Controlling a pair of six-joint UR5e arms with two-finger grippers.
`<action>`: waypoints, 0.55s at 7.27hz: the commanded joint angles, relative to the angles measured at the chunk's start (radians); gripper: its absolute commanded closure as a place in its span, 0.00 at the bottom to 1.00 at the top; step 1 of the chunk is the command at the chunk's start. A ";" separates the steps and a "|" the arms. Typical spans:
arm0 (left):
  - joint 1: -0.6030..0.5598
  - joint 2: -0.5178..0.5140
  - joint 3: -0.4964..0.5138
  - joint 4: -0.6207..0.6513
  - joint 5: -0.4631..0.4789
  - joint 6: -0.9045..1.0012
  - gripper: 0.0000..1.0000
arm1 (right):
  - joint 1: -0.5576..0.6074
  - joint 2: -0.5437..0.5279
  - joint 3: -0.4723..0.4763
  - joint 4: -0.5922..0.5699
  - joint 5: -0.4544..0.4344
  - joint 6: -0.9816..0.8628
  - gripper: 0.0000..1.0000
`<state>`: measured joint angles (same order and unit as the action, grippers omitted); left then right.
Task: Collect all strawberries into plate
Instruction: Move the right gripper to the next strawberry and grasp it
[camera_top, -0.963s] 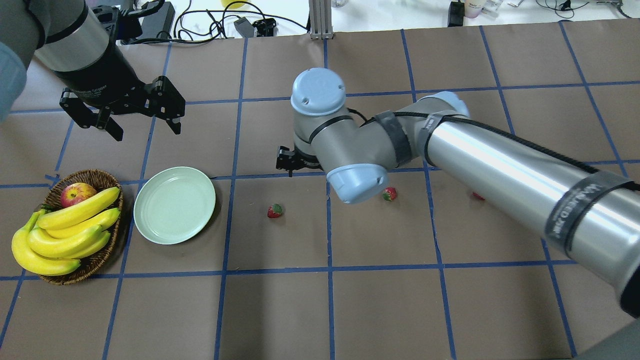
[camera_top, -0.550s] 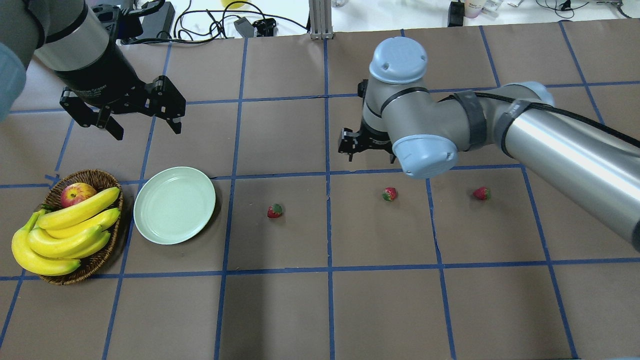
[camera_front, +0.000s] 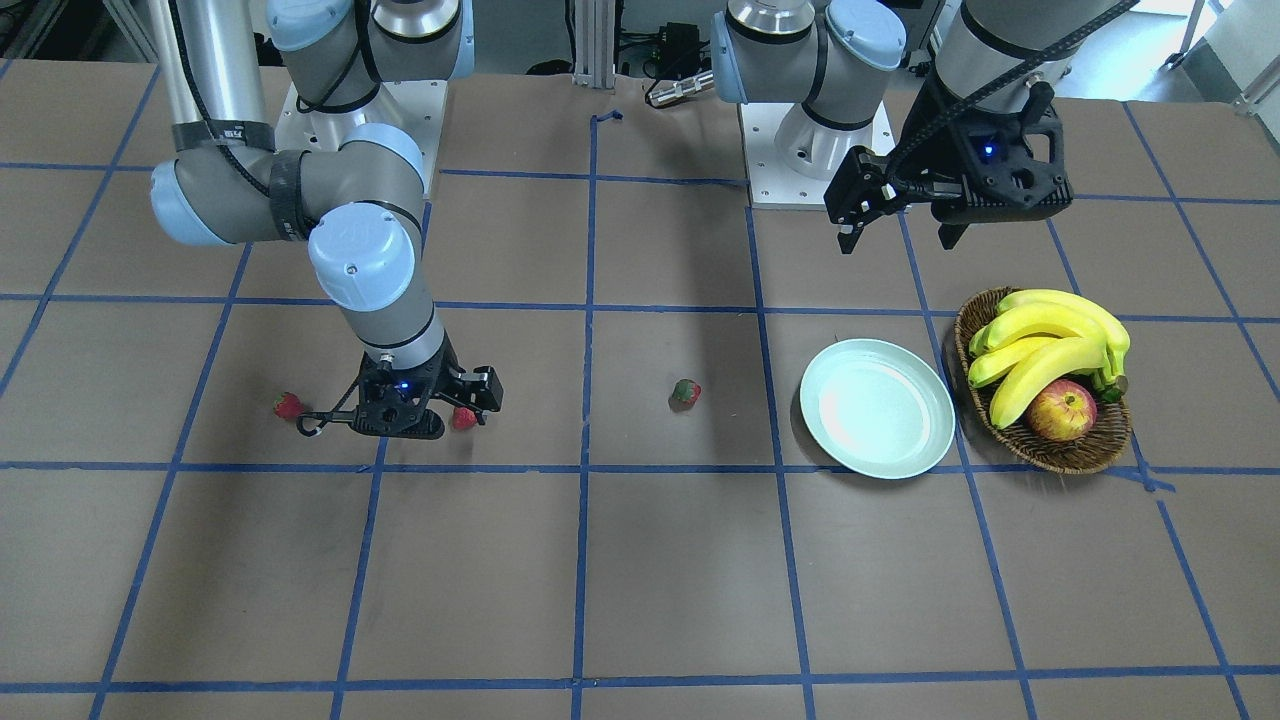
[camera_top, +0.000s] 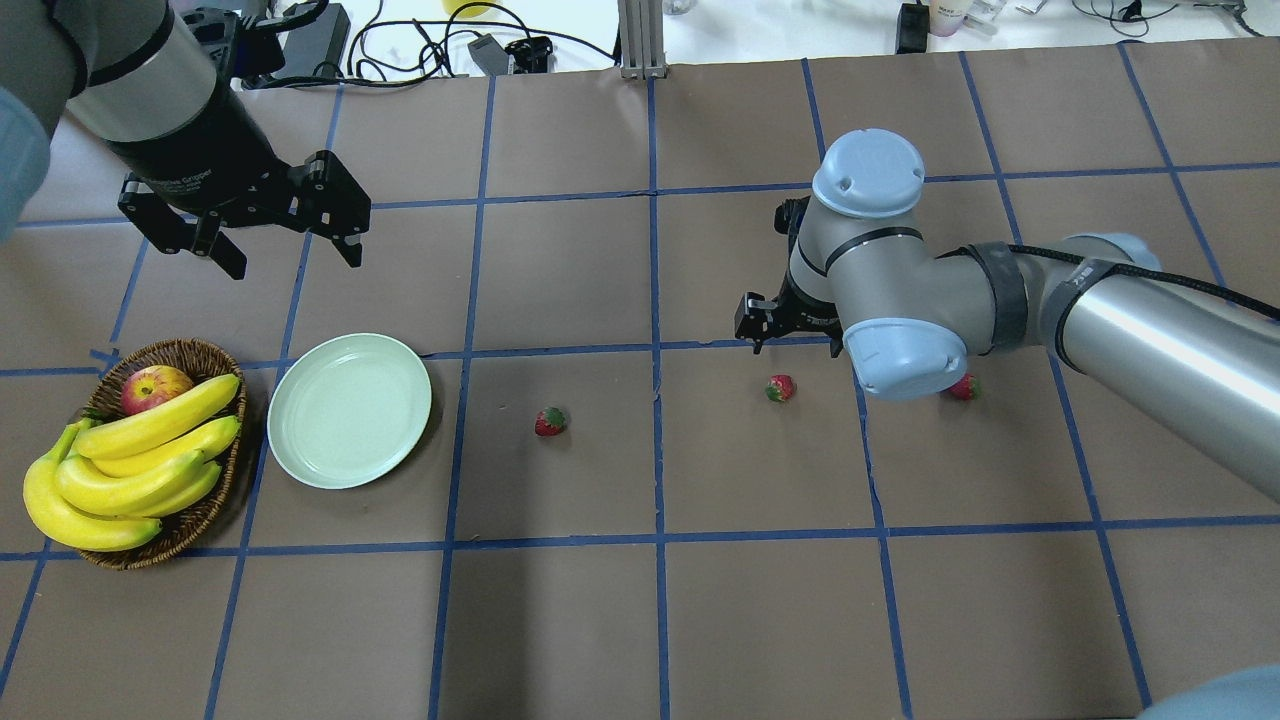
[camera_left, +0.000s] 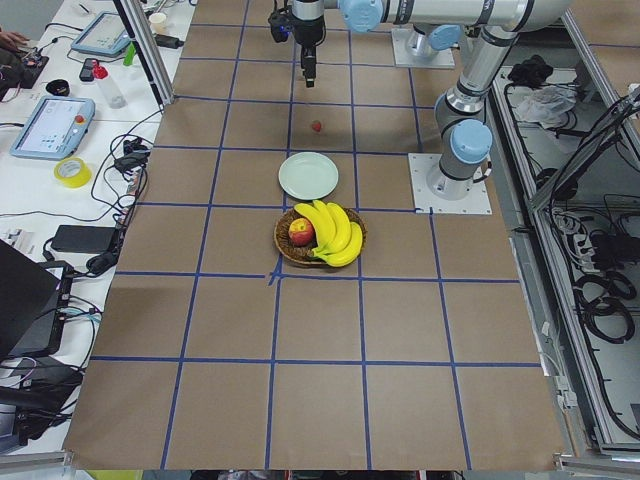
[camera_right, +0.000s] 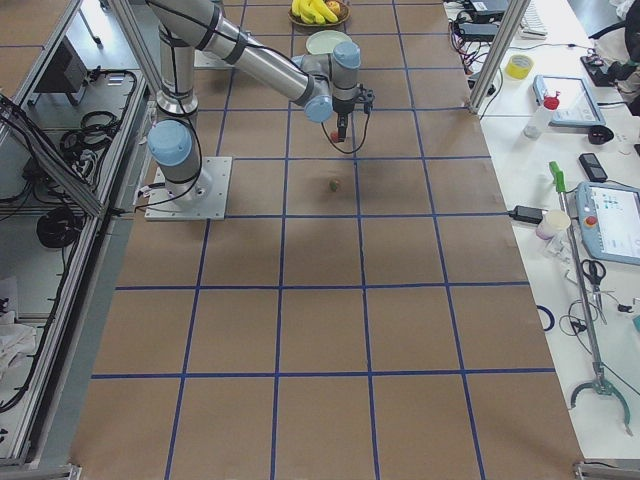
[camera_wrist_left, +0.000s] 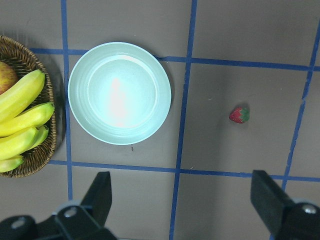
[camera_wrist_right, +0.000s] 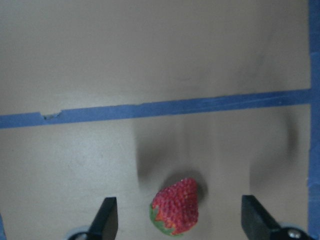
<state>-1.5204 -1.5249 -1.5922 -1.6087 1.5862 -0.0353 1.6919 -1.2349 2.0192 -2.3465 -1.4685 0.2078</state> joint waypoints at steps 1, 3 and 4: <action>-0.001 0.000 -0.003 -0.002 0.000 0.000 0.00 | 0.003 0.023 0.012 -0.007 0.034 0.004 0.35; 0.000 -0.001 -0.012 0.006 0.000 0.002 0.00 | 0.005 0.019 -0.002 -0.001 0.034 0.005 1.00; 0.000 0.000 -0.017 0.007 0.000 0.002 0.00 | 0.006 0.015 -0.005 0.001 0.034 0.008 1.00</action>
<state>-1.5204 -1.5250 -1.6042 -1.6045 1.5858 -0.0339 1.6968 -1.2158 2.0205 -2.3487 -1.4346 0.2134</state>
